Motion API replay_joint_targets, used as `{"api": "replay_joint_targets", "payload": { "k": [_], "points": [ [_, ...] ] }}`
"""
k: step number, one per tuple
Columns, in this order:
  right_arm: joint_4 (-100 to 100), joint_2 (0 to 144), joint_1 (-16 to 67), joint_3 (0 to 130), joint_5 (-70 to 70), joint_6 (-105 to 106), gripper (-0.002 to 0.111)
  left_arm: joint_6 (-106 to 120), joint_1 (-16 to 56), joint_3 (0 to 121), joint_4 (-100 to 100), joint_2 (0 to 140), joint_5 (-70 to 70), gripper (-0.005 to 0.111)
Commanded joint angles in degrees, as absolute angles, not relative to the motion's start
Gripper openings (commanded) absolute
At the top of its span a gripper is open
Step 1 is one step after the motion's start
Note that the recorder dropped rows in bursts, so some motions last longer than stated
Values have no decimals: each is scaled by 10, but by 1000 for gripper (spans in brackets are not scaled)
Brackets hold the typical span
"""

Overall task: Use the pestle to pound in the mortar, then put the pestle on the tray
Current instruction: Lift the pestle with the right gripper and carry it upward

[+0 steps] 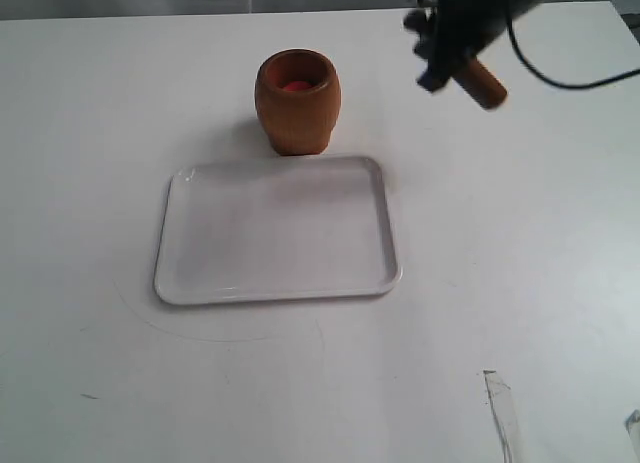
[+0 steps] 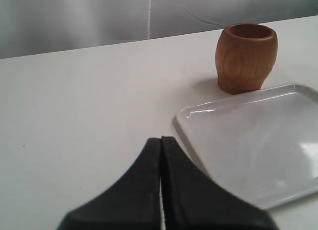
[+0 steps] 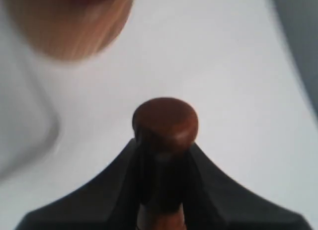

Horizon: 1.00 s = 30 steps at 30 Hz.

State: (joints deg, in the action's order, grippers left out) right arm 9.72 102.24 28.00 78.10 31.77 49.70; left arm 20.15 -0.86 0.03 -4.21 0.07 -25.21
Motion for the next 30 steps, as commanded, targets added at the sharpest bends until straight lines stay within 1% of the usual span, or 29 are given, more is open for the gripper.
{"api": "replay_joint_targets", "payload": {
  "k": [1,3,10,13,16,24,27,29,30],
  "points": [
    [330,957,286,781,169,580,0,197,-4,0,-38,0,-250,0],
    [437,953,296,781,148,652,0,197,-4,0,-38,0,-250,0],
    [750,993,374,781,74,956,0,197,-4,0,-38,0,-250,0],
    [862,1017,396,781,69,1054,0,197,-4,0,-38,0,-250,0],
    [999,1036,400,781,84,1126,0,197,-4,0,-38,0,-250,0],
    [999,1041,399,781,134,1145,0,197,-4,0,-38,0,-250,0],
    [999,1041,399,781,113,1142,0,197,-4,0,-38,0,-250,0],
    [999,1040,399,781,76,1098,0,197,-4,0,-38,0,-250,0],
    [999,1038,399,781,79,1085,0,197,-4,0,-38,0,-250,0]
  ]
}}
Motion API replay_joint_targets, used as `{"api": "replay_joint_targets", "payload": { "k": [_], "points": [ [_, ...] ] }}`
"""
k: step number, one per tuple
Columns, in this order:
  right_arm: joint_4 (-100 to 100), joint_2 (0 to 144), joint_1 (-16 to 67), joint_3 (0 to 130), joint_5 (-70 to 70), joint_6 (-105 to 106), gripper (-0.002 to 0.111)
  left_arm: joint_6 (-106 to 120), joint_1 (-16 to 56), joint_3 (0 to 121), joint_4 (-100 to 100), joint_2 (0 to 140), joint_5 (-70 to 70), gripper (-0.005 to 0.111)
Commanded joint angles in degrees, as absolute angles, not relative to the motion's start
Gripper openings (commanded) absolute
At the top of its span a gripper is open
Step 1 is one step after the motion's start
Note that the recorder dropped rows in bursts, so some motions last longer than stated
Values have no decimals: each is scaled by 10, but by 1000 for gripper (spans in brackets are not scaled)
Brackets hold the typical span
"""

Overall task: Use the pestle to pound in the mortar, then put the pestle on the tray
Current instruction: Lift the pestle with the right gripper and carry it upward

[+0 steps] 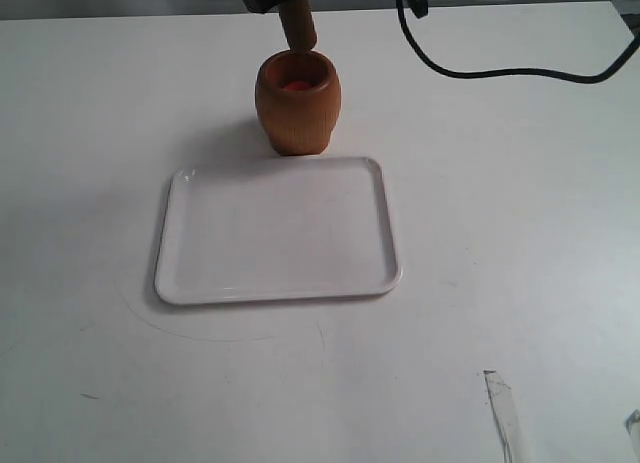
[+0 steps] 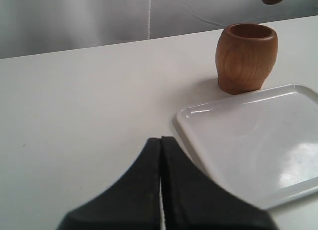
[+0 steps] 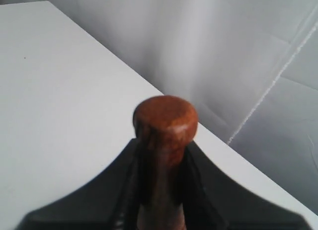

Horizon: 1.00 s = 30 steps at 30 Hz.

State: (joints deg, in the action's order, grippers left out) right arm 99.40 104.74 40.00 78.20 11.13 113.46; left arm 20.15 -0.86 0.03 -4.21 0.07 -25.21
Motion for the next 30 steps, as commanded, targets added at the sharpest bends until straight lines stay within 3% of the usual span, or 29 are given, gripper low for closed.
{"api": "replay_joint_targets", "payload": {
  "k": [1,10,16,21,23,27,30],
  "points": [
    [999,1038,399,781,92,1084,0,197,-4,0,-38,0,-250,0],
    [999,963,400,781,300,963,0,197,-4,0,-38,0,-250,0],
    [876,898,400,781,331,785,0,197,-4,0,-38,0,-250,0],
    [874,845,409,780,444,786,0,197,-4,0,-38,0,-250,0],
    [789,822,429,771,368,771,0,197,-4,0,-38,0,-250,0],
    [500,769,500,700,74,617,0,197,-4,0,-38,0,-250,0],
    [438,744,515,638,-56,570,0,197,-4,0,-38,0,-250,0]
  ]
}}
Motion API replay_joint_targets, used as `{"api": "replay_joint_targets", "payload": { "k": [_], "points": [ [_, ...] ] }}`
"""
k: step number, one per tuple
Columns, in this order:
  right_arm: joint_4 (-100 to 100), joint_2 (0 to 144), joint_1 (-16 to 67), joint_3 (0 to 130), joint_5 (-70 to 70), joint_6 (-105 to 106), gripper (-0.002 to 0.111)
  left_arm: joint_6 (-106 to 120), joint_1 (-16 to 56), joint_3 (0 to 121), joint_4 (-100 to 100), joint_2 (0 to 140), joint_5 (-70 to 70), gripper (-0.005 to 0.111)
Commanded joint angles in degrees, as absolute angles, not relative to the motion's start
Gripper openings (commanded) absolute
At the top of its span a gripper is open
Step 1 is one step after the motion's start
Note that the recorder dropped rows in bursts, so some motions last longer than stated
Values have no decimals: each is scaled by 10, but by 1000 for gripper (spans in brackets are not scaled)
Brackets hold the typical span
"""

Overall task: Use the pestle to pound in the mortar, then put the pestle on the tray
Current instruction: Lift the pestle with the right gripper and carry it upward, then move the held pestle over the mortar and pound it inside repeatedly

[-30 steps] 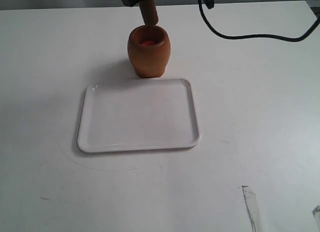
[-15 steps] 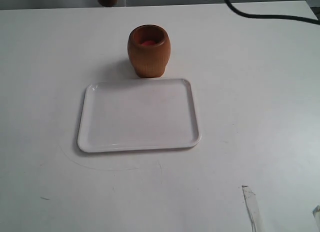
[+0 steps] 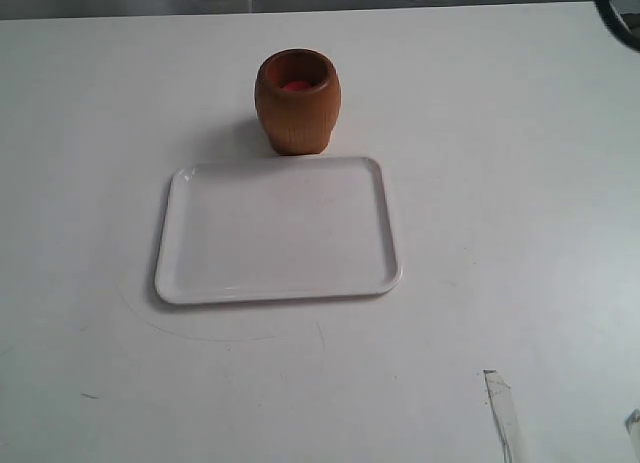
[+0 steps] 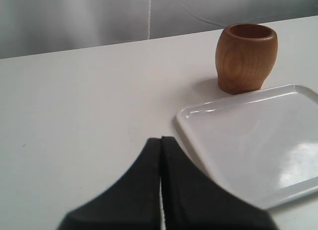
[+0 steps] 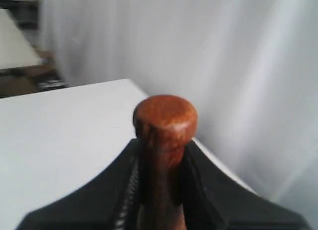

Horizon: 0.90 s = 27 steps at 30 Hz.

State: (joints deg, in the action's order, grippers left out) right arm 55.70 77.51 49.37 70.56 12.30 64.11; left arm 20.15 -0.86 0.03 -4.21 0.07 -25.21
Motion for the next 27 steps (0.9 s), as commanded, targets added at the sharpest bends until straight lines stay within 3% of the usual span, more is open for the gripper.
{"api": "replay_joint_targets", "payload": {
  "k": [1,11,14,19,27],
  "points": [
    [438,740,515,624,-86,574,0,197,-4,0,-38,0,-250,0],
    [472,772,515,437,-591,576,0,197,-4,0,-38,0,-250,0],
    [392,786,515,405,-613,469,0,197,-4,0,-38,0,-250,0],
    [74,818,513,379,-691,264,0,197,-4,0,-38,0,-250,0],
    [23,933,474,413,-700,122,0,197,-4,0,-38,0,-250,0]
  ]
}}
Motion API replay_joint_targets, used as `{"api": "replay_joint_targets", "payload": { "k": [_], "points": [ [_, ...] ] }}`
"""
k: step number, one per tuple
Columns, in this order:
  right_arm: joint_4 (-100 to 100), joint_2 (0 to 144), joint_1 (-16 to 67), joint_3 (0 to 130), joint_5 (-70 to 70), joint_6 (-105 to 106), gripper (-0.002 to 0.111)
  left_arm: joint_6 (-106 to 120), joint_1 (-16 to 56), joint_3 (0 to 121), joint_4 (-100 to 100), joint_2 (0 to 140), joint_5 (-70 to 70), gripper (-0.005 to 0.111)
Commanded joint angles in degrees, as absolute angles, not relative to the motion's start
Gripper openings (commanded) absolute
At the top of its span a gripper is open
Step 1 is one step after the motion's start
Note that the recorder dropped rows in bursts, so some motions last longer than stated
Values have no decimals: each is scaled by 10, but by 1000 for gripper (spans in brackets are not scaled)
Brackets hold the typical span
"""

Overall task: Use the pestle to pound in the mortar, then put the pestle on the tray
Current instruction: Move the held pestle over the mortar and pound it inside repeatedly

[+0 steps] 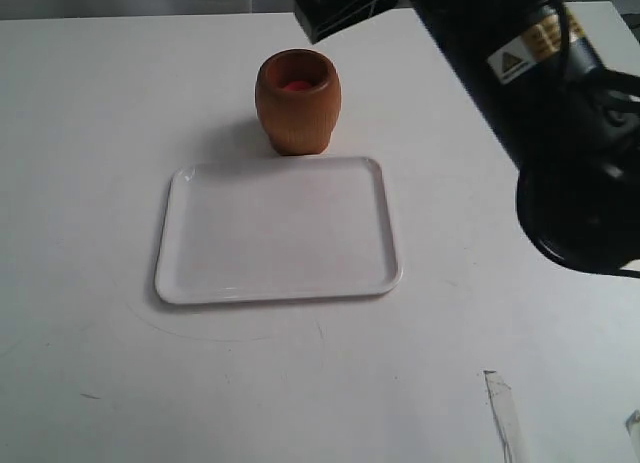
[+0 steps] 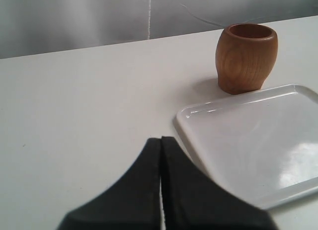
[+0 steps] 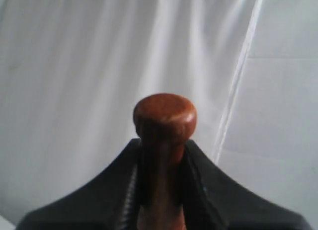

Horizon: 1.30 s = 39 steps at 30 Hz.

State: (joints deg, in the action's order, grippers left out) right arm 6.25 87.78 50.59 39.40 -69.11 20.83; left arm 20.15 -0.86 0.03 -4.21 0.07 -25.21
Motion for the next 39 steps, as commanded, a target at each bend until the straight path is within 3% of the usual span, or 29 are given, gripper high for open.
{"api": "replay_joint_targets", "payload": {
  "k": [1,8,15,39],
  "points": [
    [15,952,460,420,-700,100,0,197,-4,0,-38,0,-250,0],
    [-58,1057,398,523,-700,14,0,197,-4,0,-38,0,-250,0],
    [-129,1118,394,641,-523,-30,0,197,-4,0,-38,0,-250,0],
    [-100,1203,394,611,-454,-42,0,197,-4,0,-38,0,-250,0]
  ]
}}
